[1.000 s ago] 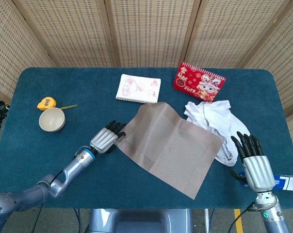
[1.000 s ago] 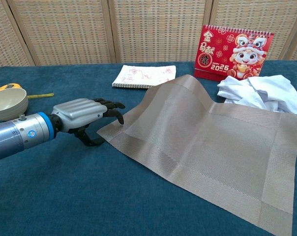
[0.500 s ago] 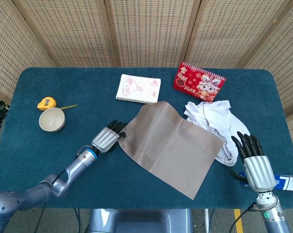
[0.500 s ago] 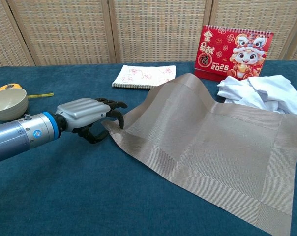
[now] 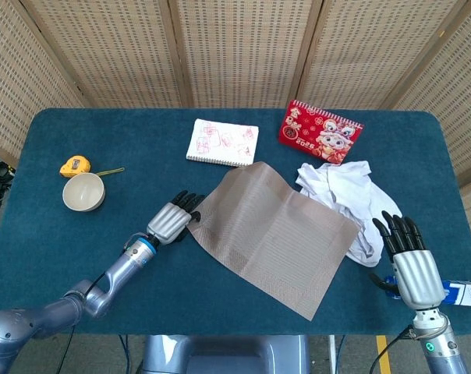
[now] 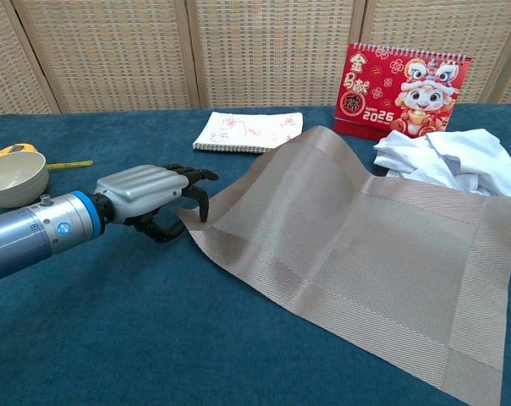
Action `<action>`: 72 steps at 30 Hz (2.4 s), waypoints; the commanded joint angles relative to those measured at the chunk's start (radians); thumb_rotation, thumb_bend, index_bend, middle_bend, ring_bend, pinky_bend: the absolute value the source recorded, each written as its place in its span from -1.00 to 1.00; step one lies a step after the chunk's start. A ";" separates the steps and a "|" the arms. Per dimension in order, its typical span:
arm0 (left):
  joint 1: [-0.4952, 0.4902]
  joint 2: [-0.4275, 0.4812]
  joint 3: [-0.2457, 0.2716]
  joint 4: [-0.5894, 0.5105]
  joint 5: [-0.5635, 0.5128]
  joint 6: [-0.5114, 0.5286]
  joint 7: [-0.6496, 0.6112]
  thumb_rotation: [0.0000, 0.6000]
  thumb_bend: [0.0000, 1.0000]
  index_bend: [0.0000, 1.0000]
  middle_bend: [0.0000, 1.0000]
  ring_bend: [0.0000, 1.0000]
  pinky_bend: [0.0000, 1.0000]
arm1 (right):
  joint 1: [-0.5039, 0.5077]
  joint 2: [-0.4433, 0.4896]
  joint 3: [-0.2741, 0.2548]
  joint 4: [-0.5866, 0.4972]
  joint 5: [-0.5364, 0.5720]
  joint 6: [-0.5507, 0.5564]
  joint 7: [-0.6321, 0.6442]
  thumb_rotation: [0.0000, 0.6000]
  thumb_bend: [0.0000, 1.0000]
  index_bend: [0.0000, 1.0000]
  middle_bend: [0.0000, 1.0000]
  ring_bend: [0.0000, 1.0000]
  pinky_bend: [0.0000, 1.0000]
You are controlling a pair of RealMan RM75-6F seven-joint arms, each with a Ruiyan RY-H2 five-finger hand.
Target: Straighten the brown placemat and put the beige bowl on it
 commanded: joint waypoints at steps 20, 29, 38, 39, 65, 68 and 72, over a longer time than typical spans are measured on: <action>0.044 0.049 0.023 -0.056 0.016 0.072 -0.014 1.00 0.19 0.62 -1.00 -1.00 -1.00 | -0.007 0.004 0.003 -0.008 -0.017 0.004 0.011 1.00 -1.00 -1.00 -1.00 -1.00 -1.00; 0.126 0.169 0.044 -0.223 -0.028 0.111 0.082 1.00 0.20 0.63 -1.00 -1.00 -1.00 | -0.011 0.009 0.001 -0.017 -0.032 0.007 0.016 1.00 -1.00 -1.00 -1.00 -1.00 -1.00; 0.226 0.295 0.049 -0.491 -0.189 0.125 0.312 1.00 0.20 0.63 -1.00 -1.00 -1.00 | -0.015 0.016 -0.004 -0.029 -0.053 0.016 0.023 1.00 -1.00 -1.00 -1.00 -1.00 -1.00; 0.235 0.311 0.057 -0.524 -0.204 0.124 0.341 1.00 0.20 0.63 -1.00 -1.00 -1.00 | -0.016 0.017 -0.005 -0.031 -0.056 0.016 0.023 1.00 -1.00 -1.00 -1.00 -1.00 -1.00; 0.272 0.356 0.181 -0.806 -0.147 0.075 0.527 1.00 0.20 0.63 -1.00 -1.00 -1.00 | -0.028 0.022 -0.008 -0.041 -0.085 0.033 0.018 1.00 -1.00 -1.00 -1.00 -1.00 -1.00; 0.274 0.353 0.177 -0.804 -0.153 0.077 0.537 1.00 0.20 0.63 -1.00 -1.00 -1.00 | -0.028 0.023 -0.008 -0.041 -0.085 0.031 0.018 1.00 -1.00 -1.00 -1.00 -1.00 -1.00; 0.274 0.356 0.176 -0.804 -0.158 0.075 0.546 1.00 0.20 0.62 -1.00 -1.00 -1.00 | -0.028 0.023 -0.006 -0.040 -0.084 0.032 0.019 1.00 -1.00 -1.00 -1.00 -1.00 -1.00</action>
